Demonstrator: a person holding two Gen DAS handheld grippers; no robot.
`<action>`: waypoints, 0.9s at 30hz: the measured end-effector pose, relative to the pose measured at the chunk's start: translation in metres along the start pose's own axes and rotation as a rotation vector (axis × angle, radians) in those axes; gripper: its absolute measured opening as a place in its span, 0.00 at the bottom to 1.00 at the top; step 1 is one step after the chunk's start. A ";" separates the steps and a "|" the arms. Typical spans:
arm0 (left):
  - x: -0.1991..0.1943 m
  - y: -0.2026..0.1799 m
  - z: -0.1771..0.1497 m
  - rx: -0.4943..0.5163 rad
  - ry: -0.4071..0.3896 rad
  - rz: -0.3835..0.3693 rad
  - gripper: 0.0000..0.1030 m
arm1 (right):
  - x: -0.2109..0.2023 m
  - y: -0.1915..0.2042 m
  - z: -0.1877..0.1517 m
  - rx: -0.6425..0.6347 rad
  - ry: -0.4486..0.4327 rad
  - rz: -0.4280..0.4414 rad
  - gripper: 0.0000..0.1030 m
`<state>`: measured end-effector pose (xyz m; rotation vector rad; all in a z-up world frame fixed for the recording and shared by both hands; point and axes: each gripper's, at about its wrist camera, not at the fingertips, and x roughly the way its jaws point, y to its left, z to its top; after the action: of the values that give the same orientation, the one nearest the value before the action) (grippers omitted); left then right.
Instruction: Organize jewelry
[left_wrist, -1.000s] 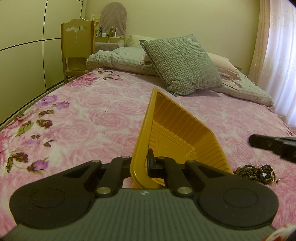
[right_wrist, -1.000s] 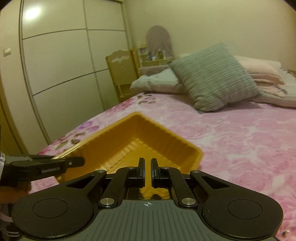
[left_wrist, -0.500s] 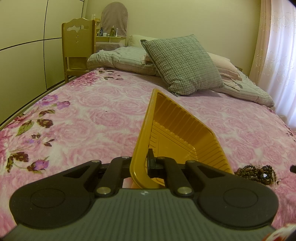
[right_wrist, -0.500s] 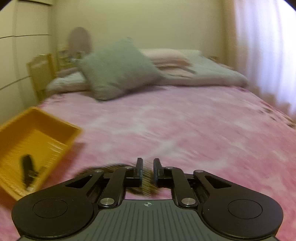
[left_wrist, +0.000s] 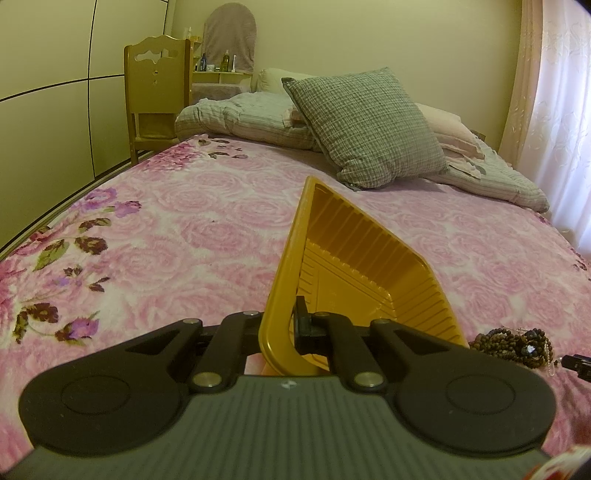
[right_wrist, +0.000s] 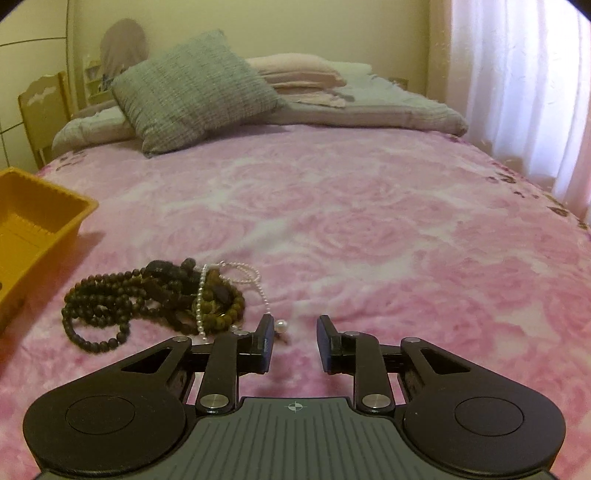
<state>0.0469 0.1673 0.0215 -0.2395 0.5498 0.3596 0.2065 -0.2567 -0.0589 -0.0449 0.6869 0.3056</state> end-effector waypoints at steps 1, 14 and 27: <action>0.000 0.000 0.000 0.001 0.000 0.000 0.05 | 0.003 0.000 0.001 0.004 0.002 0.008 0.25; 0.000 0.000 0.000 0.000 -0.001 0.001 0.05 | 0.014 -0.002 0.004 0.017 0.012 0.030 0.06; 0.000 -0.001 0.000 0.001 0.000 0.000 0.05 | -0.033 0.035 0.031 -0.089 -0.129 0.089 0.06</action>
<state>0.0473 0.1668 0.0218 -0.2382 0.5496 0.3597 0.1913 -0.2277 -0.0115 -0.0784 0.5481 0.4209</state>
